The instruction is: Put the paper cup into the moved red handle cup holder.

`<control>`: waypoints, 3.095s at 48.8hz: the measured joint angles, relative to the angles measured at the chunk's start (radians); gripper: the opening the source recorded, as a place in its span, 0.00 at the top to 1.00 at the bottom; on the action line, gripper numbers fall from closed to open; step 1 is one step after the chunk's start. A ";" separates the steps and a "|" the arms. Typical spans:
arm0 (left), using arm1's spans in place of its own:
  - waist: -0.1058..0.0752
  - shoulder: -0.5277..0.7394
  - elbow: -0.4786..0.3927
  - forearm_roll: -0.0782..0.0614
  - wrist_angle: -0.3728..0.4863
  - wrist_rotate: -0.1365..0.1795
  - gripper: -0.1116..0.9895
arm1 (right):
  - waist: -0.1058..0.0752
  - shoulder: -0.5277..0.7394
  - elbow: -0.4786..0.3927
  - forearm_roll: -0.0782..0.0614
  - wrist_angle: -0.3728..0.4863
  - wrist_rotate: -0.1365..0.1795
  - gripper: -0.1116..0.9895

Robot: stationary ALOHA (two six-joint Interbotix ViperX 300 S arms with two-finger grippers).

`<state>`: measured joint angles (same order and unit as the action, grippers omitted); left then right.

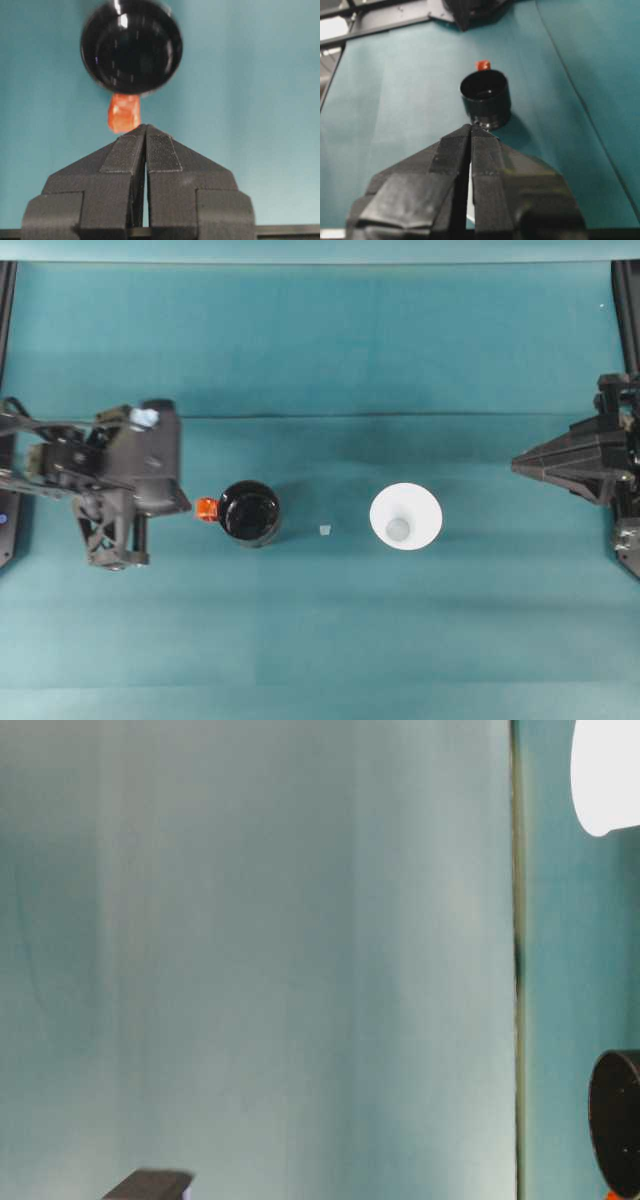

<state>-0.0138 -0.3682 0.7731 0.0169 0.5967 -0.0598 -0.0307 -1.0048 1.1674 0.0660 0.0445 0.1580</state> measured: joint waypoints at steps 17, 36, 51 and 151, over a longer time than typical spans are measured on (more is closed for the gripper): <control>0.003 0.075 -0.018 0.003 0.034 0.038 0.88 | 0.000 0.000 0.002 0.000 0.008 0.002 0.98; 0.008 0.084 -0.020 0.003 0.032 0.057 0.09 | -0.009 0.000 0.002 0.000 0.008 0.002 0.98; 0.025 0.150 -0.020 0.003 0.023 0.058 0.03 | -0.011 0.000 0.002 0.000 0.008 0.002 0.98; 0.017 0.411 -0.353 0.005 0.069 0.115 0.67 | -0.011 0.000 0.021 0.000 0.008 0.025 0.98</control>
<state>0.0031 0.0430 0.4203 0.0215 0.6657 0.0552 -0.0414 -1.0048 1.1888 0.0660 0.0522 0.1825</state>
